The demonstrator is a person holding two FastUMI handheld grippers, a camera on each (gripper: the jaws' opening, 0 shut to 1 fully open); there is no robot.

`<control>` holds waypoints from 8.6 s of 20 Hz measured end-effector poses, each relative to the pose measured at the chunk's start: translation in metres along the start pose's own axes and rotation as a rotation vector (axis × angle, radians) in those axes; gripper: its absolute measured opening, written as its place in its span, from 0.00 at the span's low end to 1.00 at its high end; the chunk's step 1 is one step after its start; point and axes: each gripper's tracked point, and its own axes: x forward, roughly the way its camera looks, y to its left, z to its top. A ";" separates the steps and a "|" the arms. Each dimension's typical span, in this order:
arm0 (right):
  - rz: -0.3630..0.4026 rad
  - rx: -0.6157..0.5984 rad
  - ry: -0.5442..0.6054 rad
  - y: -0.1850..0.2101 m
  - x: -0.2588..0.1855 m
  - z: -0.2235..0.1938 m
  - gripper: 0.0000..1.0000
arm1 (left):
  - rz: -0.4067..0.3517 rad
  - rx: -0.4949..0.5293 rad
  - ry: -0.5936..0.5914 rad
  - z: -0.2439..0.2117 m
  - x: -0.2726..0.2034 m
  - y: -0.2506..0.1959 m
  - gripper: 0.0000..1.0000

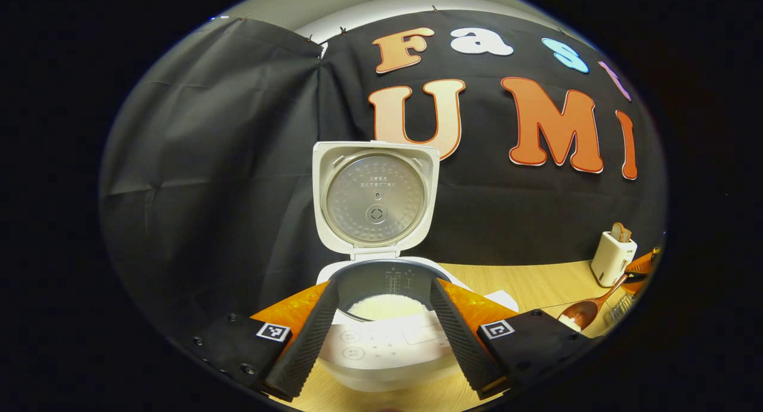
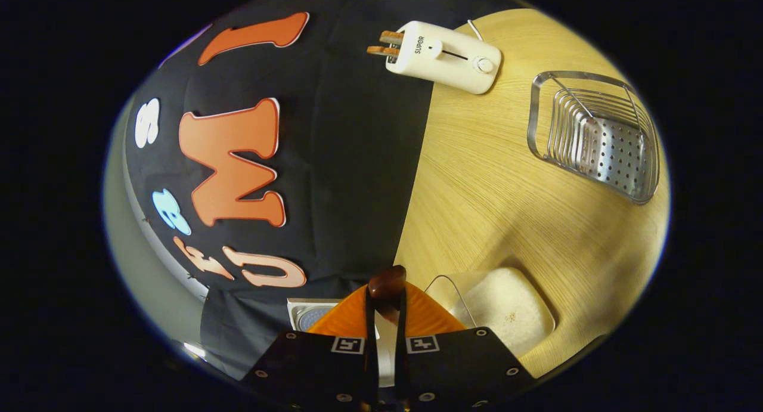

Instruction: Close the left gripper, press the button to open the rice cooker; take a wooden spoon from the chopstick holder with the right hand, scoop a spoonful of rice and pour it into the rice cooker, then put the wooden spoon back into the chopstick holder.

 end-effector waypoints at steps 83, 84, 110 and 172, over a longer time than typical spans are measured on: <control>0.817 -1.386 -0.090 0.281 0.078 -0.277 0.11 | 0.140 -0.021 -0.010 -0.005 -0.005 0.085 0.97; 0.805 -1.369 -0.104 0.282 0.072 -0.265 0.11 | 0.134 -0.020 -0.011 -0.006 -0.006 0.082 0.97; 0.186 -1.191 -0.485 0.192 -0.095 0.057 0.10 | -0.002 -0.040 0.016 -0.005 -0.003 -0.007 0.97; -0.186 -1.155 -0.792 0.097 -0.258 0.228 0.83 | -0.032 0.115 -0.160 0.171 0.066 -0.072 0.94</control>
